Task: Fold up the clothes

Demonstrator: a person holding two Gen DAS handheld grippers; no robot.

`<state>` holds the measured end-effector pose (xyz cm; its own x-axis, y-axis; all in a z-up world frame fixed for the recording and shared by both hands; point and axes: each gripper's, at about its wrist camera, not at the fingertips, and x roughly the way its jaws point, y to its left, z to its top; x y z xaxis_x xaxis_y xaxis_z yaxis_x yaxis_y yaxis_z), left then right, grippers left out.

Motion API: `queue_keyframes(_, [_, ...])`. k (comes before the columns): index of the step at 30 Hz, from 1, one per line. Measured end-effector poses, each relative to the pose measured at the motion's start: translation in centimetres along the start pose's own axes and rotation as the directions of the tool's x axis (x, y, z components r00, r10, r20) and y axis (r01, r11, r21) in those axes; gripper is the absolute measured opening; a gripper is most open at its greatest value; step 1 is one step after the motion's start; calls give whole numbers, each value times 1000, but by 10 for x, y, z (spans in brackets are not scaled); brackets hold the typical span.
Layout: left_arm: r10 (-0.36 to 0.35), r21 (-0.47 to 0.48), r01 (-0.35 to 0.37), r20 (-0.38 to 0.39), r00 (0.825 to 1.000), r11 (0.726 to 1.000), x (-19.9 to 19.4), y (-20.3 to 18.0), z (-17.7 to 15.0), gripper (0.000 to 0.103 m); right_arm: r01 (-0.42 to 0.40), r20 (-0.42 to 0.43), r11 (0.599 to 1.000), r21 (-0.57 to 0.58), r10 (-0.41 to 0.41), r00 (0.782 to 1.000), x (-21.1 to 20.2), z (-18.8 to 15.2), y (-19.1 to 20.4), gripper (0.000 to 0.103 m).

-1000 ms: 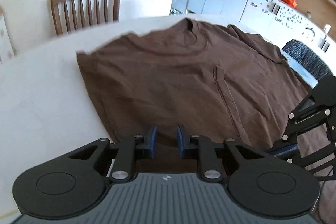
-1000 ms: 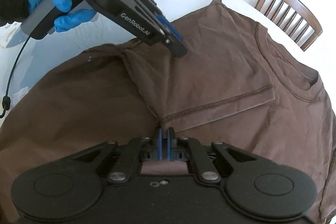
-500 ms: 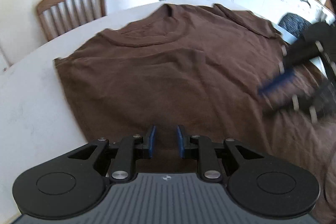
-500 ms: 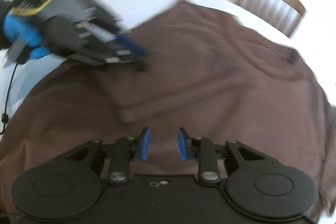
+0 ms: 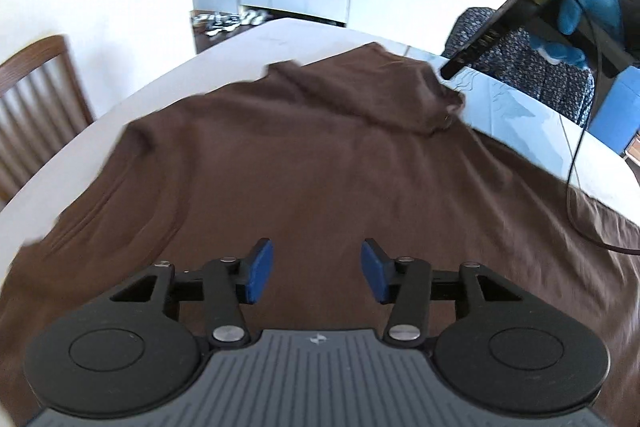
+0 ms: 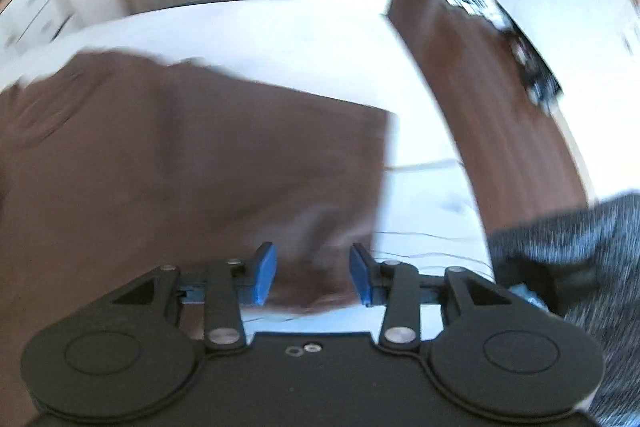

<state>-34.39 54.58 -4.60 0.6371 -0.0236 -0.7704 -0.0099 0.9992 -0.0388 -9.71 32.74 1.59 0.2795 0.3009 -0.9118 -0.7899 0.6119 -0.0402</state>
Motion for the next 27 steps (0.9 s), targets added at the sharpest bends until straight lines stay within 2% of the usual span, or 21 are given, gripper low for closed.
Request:
queue_keyframes(4, [-13, 48, 14, -19, 1000, 999, 39, -15, 33, 46, -26, -21, 994, 102, 28, 999, 22, 8, -35, 103])
queue_keyframes(9, [-52, 69, 52, -10, 999, 996, 75, -31, 66, 46, -90, -37, 984, 153, 96, 995, 44, 9, -38, 103])
queue_keyframes(13, [-56, 121, 59, -29, 998, 991, 101, -42, 79, 46, -106, -42, 983, 149, 113, 993, 47, 12, -35, 103])
queue_keyframes(18, [-86, 120, 89, -28, 996, 989, 121, -49, 89, 46, -88, -45, 988, 125, 94, 995, 48, 12, -32, 103])
queue_keyframes(20, [-92, 133, 95, -24, 995, 987, 124, -51, 89, 46, -75, -41, 992, 103, 79, 996, 48, 12, -29, 103])
queue_keyframes(24, [-112, 117, 113, -10, 994, 987, 125, -46, 90, 45, -96, -34, 993, 70, 98, 995, 45, 13, -23, 103])
queue_keyframes(27, [-116, 122, 115, -2, 993, 986, 125, -46, 89, 45, -113, 8, 994, 8, 113, 994, 31, 15, -11, 103])
